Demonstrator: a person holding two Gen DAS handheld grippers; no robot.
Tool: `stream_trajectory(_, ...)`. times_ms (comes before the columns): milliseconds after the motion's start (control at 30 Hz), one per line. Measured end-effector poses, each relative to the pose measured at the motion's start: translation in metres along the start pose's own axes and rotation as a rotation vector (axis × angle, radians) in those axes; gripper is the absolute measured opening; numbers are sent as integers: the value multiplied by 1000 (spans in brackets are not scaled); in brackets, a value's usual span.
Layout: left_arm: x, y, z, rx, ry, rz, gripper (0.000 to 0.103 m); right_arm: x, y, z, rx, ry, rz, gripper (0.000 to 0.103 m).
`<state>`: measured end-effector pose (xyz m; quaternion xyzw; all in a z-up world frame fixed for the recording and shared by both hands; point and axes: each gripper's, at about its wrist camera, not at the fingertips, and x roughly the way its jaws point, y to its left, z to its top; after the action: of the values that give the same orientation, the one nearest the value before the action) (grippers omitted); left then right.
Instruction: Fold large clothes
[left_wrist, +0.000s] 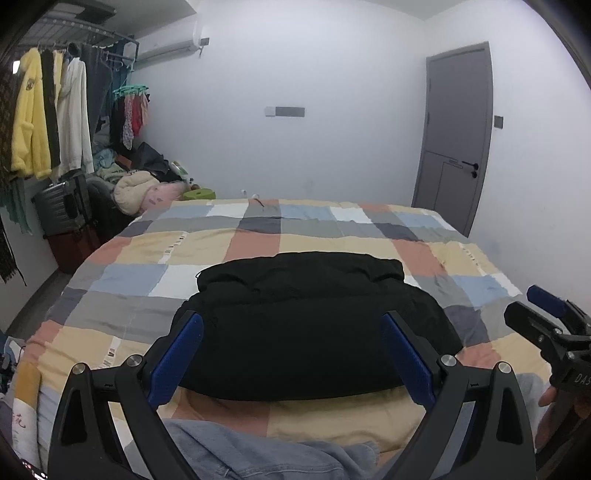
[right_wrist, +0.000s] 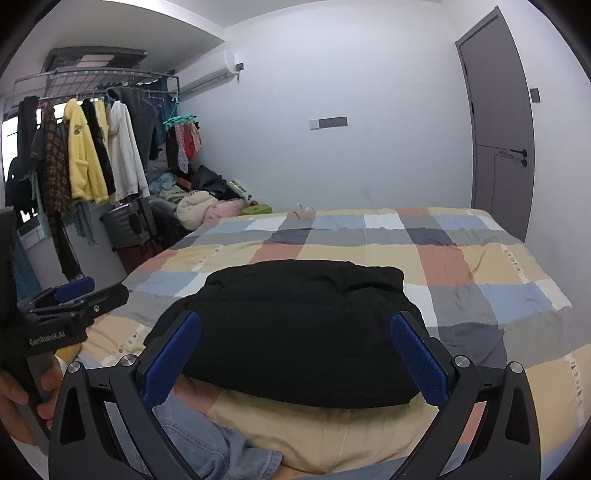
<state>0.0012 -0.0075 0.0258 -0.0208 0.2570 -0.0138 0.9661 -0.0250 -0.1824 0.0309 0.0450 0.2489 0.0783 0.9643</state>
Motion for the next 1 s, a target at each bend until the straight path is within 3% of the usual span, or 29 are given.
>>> stream_trajectory(1000,-1,-10,-2,14,10,-66,97,-9,-4,-5,19,13,-39,103)
